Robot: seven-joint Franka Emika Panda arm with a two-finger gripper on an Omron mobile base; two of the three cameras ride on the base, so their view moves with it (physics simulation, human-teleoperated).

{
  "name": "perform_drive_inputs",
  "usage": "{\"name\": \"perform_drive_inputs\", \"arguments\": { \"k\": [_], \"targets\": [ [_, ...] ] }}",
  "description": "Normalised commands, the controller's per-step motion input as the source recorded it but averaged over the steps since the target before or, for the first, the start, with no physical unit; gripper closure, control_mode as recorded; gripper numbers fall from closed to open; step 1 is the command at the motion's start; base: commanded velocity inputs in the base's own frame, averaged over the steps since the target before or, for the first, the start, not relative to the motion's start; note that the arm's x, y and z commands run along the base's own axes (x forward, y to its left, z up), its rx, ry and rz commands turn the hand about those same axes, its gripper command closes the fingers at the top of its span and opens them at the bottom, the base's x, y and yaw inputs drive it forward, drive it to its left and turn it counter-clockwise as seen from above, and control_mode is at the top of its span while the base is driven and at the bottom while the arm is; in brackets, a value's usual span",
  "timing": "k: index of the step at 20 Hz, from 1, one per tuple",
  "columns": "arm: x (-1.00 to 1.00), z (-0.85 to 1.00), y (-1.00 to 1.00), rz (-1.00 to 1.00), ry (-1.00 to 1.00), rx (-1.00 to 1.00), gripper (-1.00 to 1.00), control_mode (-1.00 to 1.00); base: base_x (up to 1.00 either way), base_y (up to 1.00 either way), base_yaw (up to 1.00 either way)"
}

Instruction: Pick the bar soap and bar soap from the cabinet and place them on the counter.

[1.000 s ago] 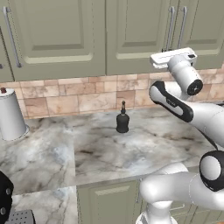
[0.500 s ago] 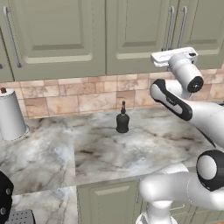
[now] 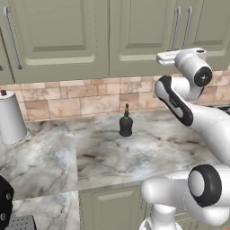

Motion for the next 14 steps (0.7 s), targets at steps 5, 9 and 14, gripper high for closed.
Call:
{"name": "perform_drive_inputs", "arguments": {
  "k": [5,9,14],
  "targets": [
    [-0.55,0.31,-0.14,-0.1,0.13,0.05,1.0,-1.0,0.0,0.0,0.0],
    [-0.63,0.28,-0.16,-0.09,0.1,0.07,1.0,-1.0,0.0,0.0,0.0],
    [-0.72,0.35,-0.14,-0.09,0.1,0.08,1.0,-1.0,0.0,0.0,0.0]
  ]
}}
